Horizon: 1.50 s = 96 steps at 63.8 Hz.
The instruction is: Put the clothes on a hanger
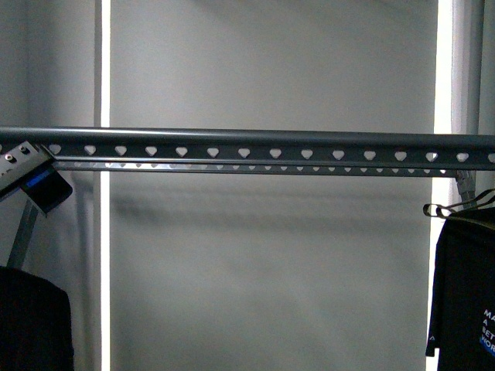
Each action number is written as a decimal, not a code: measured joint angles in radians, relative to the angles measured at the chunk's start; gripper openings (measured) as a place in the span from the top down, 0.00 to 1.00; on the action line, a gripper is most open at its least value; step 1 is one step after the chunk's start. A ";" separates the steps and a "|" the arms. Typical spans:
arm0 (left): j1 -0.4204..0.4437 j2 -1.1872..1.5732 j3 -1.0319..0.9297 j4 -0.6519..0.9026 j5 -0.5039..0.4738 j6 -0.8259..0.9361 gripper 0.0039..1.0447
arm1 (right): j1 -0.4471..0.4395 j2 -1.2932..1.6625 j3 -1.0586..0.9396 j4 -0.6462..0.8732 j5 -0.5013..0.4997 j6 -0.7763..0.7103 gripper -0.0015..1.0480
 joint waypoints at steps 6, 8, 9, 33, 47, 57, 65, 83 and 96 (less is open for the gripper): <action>0.007 0.059 0.043 -0.021 -0.018 -0.012 0.06 | 0.000 0.000 0.000 0.000 0.000 0.000 0.07; 0.008 0.079 0.054 -0.021 -0.029 -0.012 0.06 | 0.000 0.000 0.000 0.000 0.000 0.000 0.07; 0.008 0.085 0.058 -0.020 -0.033 -0.012 0.06 | 0.000 0.000 0.000 0.000 0.000 0.000 0.07; 0.028 0.247 0.238 -0.080 -0.081 0.003 0.31 | 0.000 0.000 0.000 0.000 0.000 0.000 0.07; 0.043 0.258 0.243 -0.103 -0.038 0.056 0.71 | 0.000 0.000 0.000 0.000 0.000 0.000 0.07; 0.048 0.212 0.165 -0.084 0.039 0.072 0.89 | 0.000 0.000 0.000 0.000 0.000 0.000 0.07; 0.056 0.111 0.027 -0.077 0.167 0.134 0.96 | 0.000 0.000 0.000 0.000 0.000 0.000 0.07; 0.061 -0.281 -0.288 -0.268 0.623 0.581 0.96 | 0.000 0.000 0.000 0.000 0.001 0.000 0.07; 0.109 -0.417 -0.347 -0.429 0.842 0.872 0.96 | 0.000 0.000 0.000 0.000 0.000 0.000 0.07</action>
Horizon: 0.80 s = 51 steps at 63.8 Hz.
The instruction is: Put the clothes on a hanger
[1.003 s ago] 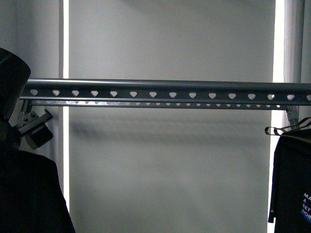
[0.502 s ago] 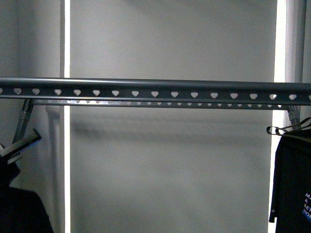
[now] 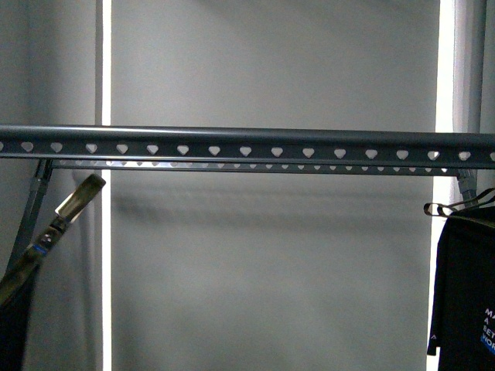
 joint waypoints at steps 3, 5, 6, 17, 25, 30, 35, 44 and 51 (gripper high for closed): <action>0.019 -0.021 0.008 -0.045 0.066 0.095 0.96 | 0.000 0.000 0.000 0.000 0.000 0.000 0.07; 0.024 -0.024 0.015 -0.064 0.097 0.137 0.96 | 0.000 0.000 0.000 0.000 0.000 0.000 0.07; 0.029 -0.026 0.022 -0.078 0.125 0.192 0.96 | 0.000 0.000 0.000 0.000 0.000 0.000 0.07; 0.084 0.063 0.159 -0.142 0.375 0.826 0.96 | 0.000 0.000 0.000 0.000 0.000 0.000 0.07; 0.072 0.168 0.273 -0.166 0.403 1.186 0.96 | 0.000 0.000 0.000 0.000 0.000 0.000 0.07; 0.031 0.258 0.344 -0.058 0.371 1.403 0.96 | 0.000 0.000 0.000 0.000 0.000 0.000 0.07; -0.016 0.325 0.396 0.052 0.347 1.503 0.96 | 0.000 0.000 0.000 0.000 0.000 0.000 0.07; -0.077 0.410 0.477 0.181 0.307 1.604 0.96 | 0.000 0.000 0.000 0.000 0.000 0.000 0.07; -0.115 0.475 0.549 0.225 0.280 1.680 0.96 | 0.000 0.000 0.000 0.000 0.000 0.000 0.07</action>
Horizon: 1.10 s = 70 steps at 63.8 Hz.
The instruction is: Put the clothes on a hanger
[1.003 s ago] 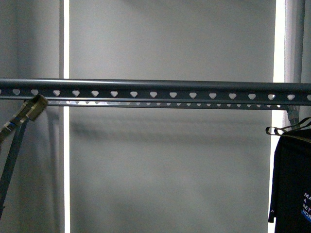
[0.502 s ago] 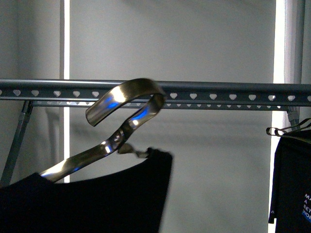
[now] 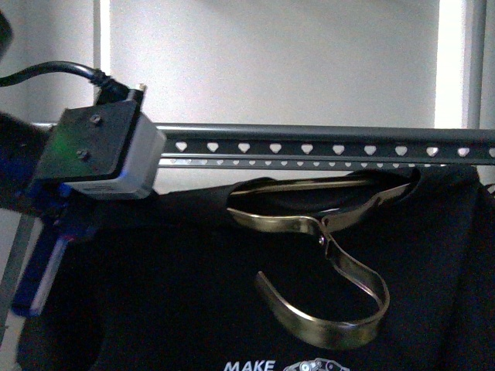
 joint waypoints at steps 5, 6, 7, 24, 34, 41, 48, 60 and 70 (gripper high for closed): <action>-0.015 0.042 0.042 0.003 -0.024 0.048 0.96 | 0.000 0.000 0.000 0.000 0.000 0.000 0.07; -0.019 0.055 0.056 -0.001 -0.032 0.059 0.96 | 0.000 0.000 0.000 0.000 0.000 0.000 0.07; -0.021 0.061 0.062 -0.002 -0.038 0.069 0.96 | 0.000 0.000 0.000 0.000 0.000 0.000 0.07; -0.030 0.171 0.145 0.011 -0.080 0.136 0.96 | 0.000 0.000 0.000 0.000 0.000 0.000 0.07; -0.044 0.171 0.145 0.024 -0.079 0.136 0.96 | 0.000 0.000 0.000 0.000 0.000 0.000 0.07; -0.057 0.169 0.144 0.049 -0.072 0.134 0.96 | 0.000 0.000 0.000 0.000 0.000 0.000 0.07; -0.061 0.169 0.144 0.049 -0.071 0.133 0.96 | 0.000 0.000 0.000 0.000 0.000 0.000 0.07; -0.060 0.168 0.143 0.049 -0.069 0.131 0.96 | -0.203 0.207 0.094 -0.126 -0.480 -0.132 0.07; -0.062 0.165 0.143 0.049 -0.064 0.128 0.96 | -0.510 0.548 0.229 0.097 -0.876 -0.336 0.07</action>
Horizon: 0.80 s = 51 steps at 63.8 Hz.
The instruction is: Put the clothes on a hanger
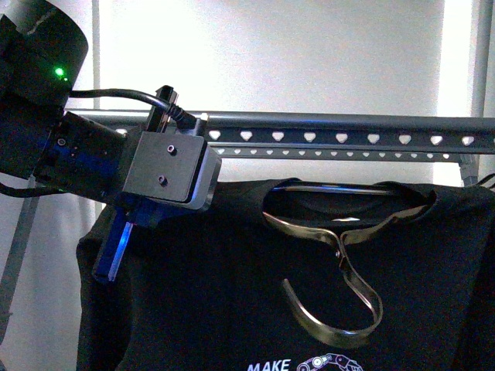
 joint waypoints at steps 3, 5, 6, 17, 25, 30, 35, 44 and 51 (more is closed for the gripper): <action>0.000 0.000 0.000 0.000 0.000 0.000 0.96 | -0.052 0.087 0.048 0.070 -0.041 -0.080 0.07; 0.001 0.000 0.000 0.000 0.000 0.000 0.96 | -0.076 0.150 0.084 0.116 -0.050 -0.151 0.07; 0.002 0.000 0.000 0.000 0.000 0.000 0.96 | -0.080 0.170 0.096 0.130 -0.049 -0.164 0.07; 0.000 -0.002 0.000 0.000 0.000 0.000 0.96 | -0.073 0.442 0.282 0.139 -0.071 -0.727 0.07; -0.001 -0.002 0.000 0.000 0.000 0.000 0.96 | -0.021 0.538 0.412 -0.031 -0.093 -1.137 0.07; -0.001 -0.002 0.000 0.000 0.000 0.000 0.96 | 0.012 0.580 0.486 -0.137 -0.093 -1.331 0.07; -0.001 -0.003 0.000 0.000 0.000 0.000 0.96 | 0.068 0.631 0.556 -0.132 -0.063 -1.508 0.07; -0.001 -0.003 0.000 0.000 0.000 0.000 0.96 | 0.136 0.691 0.606 -0.073 -0.021 -1.590 0.07; -0.001 -0.003 0.000 0.000 0.000 0.000 0.96 | 0.189 0.742 0.619 0.051 0.020 -1.567 0.07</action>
